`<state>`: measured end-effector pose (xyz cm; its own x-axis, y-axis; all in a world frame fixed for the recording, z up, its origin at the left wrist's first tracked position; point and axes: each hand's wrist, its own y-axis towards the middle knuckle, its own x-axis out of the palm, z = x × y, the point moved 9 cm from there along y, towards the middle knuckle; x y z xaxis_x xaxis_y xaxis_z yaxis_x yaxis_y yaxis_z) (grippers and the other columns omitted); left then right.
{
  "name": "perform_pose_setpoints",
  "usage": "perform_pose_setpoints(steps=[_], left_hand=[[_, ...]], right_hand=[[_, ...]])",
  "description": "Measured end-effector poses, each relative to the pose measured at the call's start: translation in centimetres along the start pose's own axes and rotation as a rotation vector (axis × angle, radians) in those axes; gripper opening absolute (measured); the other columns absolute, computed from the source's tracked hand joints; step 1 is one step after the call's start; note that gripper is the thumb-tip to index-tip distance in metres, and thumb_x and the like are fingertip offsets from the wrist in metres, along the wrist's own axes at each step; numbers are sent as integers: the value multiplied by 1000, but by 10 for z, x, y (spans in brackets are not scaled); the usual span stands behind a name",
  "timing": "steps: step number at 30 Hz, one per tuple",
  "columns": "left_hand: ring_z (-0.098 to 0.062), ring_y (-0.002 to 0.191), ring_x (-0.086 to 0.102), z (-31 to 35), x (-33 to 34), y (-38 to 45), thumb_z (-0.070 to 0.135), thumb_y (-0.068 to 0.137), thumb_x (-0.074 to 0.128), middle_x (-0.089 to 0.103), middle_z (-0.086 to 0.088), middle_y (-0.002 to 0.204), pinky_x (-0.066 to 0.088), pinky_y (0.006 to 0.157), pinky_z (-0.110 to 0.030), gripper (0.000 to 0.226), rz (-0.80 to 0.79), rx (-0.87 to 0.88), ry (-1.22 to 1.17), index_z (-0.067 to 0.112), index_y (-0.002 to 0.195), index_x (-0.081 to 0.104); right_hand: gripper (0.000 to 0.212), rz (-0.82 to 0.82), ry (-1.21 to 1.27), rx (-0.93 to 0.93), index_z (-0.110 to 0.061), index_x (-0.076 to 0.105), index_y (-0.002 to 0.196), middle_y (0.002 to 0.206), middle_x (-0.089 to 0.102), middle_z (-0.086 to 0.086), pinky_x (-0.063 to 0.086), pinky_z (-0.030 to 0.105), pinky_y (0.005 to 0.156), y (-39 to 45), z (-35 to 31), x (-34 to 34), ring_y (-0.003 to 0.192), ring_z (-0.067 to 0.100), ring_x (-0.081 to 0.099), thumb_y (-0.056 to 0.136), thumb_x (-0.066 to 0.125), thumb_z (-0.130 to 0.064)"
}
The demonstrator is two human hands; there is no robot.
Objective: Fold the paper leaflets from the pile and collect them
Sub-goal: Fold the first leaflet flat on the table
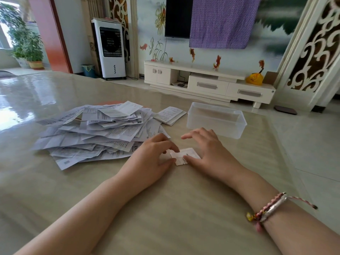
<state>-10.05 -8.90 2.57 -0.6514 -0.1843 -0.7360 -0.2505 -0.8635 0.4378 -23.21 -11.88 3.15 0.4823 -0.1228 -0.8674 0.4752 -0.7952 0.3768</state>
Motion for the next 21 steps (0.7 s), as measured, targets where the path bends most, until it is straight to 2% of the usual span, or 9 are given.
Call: perform_pose_setpoints(steps=[4, 7, 10, 13, 16, 19, 20, 21], left_hand=[[-9, 90, 59, 3, 2, 0, 18, 86, 66, 63, 12, 97, 49, 81, -32, 15, -21, 43, 52, 28, 94, 73], [-8, 88, 59, 0, 0, 0, 19, 87, 64, 65, 12, 96, 50, 80, -33, 14, -7, 22, 55, 29, 93, 72], [-8, 86, 60, 0, -6, -3, 19, 87, 63, 65, 14, 94, 50, 78, -33, 15, 31, 10, 36, 29, 94, 71], [-8, 87, 61, -6, -23, -5, 16, 87, 63, 66, 14, 91, 50, 79, -32, 15, 151, -18, -1, 27, 93, 72], [-8, 92, 60, -19, -42, -8, 17, 88, 62, 68, 15, 94, 48, 83, -29, 15, 232, -91, 8, 27, 93, 72], [-15, 101, 56, -28, -53, -11, 18, 87, 62, 68, 12, 100, 43, 88, -30, 14, 285, -144, 79, 26, 95, 72], [-16, 106, 53, -29, -55, -11, 18, 88, 62, 68, 11, 103, 40, 90, -30, 15, 306, -157, 110, 26, 96, 71], [-18, 109, 51, -31, -59, -11, 18, 88, 62, 67, 11, 105, 39, 92, -32, 16, 327, -169, 132, 26, 98, 71]], right_hand=[[28, -107, 96, -68, -26, 64, 111, 108, 62, -11, 38, 15, 90, -8, -4, -4, 104, 5, 53, 84, 72, -24], [27, -176, 35, -82, -30, 65, 114, 113, 65, -15, 43, 22, 90, -12, -4, -3, 105, 2, 56, 88, 67, -30], [22, -173, -147, -118, -33, 65, 112, 111, 67, -13, 49, 34, 84, -11, -8, 1, 102, 10, 60, 93, 56, -38], [25, -70, -303, -187, -31, 66, 104, 92, 69, -9, 51, 36, 66, -11, -18, -1, 83, 16, 65, 95, 44, -39], [29, 154, -370, -225, -26, 70, 91, 66, 66, -5, 48, 31, 48, -8, -27, -16, 59, 21, 64, 88, 42, -32], [14, 325, -453, -154, -19, 70, 82, 60, 65, -2, 46, 28, 44, 1, -24, -33, 51, 25, 62, 83, 57, -17], [7, 325, -501, -101, -17, 69, 77, 57, 63, -2, 43, 27, 42, 8, -20, -33, 48, 25, 60, 79, 64, -12], [10, 297, -561, -44, -16, 67, 71, 53, 61, -1, 38, 24, 39, 16, -18, -32, 44, 26, 58, 73, 71, -8]])
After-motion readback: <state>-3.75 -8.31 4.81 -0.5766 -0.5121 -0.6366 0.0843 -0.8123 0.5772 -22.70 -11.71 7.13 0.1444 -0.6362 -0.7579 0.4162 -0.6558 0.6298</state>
